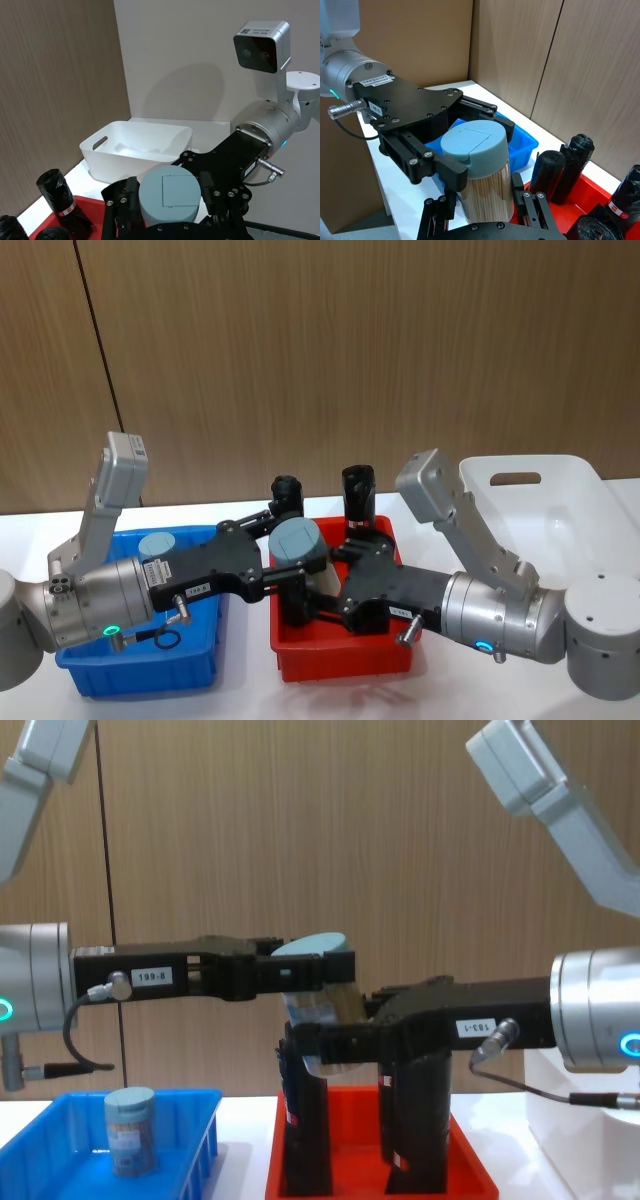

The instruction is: Pick the cotton swabs from the blue box and place them into the white box.

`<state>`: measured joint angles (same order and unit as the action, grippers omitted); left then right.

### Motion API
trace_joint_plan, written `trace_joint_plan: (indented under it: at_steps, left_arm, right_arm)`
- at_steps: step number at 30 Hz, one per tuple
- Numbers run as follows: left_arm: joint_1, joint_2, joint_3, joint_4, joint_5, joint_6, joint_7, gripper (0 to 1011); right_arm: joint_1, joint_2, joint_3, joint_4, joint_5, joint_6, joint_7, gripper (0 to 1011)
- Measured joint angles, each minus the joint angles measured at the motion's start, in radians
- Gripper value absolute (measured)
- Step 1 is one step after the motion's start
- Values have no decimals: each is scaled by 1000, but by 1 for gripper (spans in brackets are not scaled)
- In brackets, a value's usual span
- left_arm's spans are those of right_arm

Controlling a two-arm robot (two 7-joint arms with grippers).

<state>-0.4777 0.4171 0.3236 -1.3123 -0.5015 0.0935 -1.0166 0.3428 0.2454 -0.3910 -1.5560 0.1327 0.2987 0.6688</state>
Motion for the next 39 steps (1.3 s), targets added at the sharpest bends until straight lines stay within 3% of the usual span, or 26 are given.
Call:
trace_joint_plan:
  at_steps: [8,22,39]
  left_arm:
    - [0,0,0,0,0,0,0,998]
    - [0,0,0,0,0,0,0,1004]
    - [0,0,0,0,0,0,0,1004]
  right_arm:
    - [1,2,-1,-3,13,5,-4,653]
    - [-5,20,8,-9,44,6,-33,653]
    - [-31,93,83,-2,133,-22,-151,653]
